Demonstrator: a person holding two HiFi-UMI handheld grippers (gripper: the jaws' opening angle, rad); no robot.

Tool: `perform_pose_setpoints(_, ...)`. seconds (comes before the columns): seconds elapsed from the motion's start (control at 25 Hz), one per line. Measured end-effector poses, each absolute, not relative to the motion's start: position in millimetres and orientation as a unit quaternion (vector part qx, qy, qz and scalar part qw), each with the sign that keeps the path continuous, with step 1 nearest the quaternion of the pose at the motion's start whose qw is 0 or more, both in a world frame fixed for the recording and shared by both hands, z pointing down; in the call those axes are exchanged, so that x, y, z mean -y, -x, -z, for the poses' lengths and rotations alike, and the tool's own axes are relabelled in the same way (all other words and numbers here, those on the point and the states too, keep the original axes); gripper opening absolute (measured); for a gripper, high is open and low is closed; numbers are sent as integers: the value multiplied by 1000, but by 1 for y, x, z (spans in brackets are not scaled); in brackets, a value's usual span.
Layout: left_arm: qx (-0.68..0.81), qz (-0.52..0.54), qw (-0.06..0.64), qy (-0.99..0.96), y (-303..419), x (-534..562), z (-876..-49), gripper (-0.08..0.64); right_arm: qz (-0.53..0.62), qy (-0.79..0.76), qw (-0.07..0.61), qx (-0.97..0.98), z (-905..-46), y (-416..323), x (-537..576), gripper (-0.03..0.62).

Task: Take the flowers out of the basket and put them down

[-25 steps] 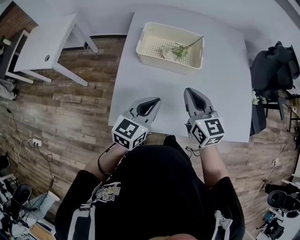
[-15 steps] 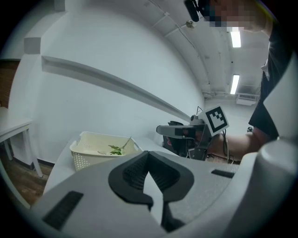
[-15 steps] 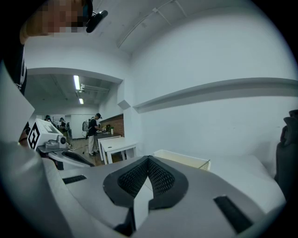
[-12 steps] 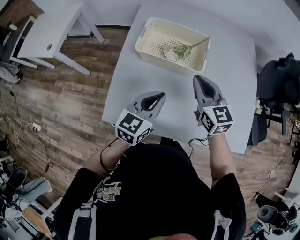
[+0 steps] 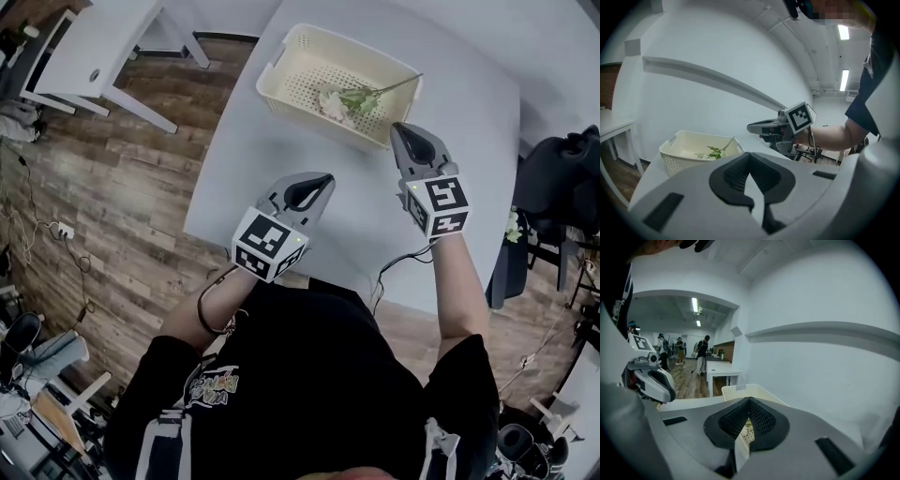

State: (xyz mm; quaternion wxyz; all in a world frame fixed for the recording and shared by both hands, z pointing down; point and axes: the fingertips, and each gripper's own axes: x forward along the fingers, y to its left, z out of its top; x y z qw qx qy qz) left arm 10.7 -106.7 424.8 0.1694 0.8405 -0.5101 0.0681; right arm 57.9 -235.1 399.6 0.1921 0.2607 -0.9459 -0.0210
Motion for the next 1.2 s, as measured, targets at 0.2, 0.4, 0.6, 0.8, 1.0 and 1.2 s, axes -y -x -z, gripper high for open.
perform_pose_setpoints(0.2, 517, -70, 173, -835, -25, 133, -430, 6, 82, -220, 256, 938, -421, -56, 273, 21)
perform_pose_setpoints(0.4, 520, -74, 179, -832, -36, 152, -438, 6, 120, -185, 318, 922, -451, -54, 311, 21)
perform_pose_setpoints(0.6, 513, -84, 182, -835, -45, 165, -446, 6, 209, -147, 398, 881, -480, -51, 347, 25)
perform_pose_setpoints(0.8, 509, -87, 190, -835, -53, 167, -452, 6, 329, -81, 474, 813, -513, -47, 367, 40)
perform_pose_setpoints(1.0, 512, -89, 196, -831, -57, 168, -455, 6, 392, -20, 529, 753, -543, -48, 380, 121)
perform_pose_setpoints(1.2, 515, -99, 199, -828, -55, 168, -463, 6, 451, 5, 559, 696, -570, -43, 399, 122)
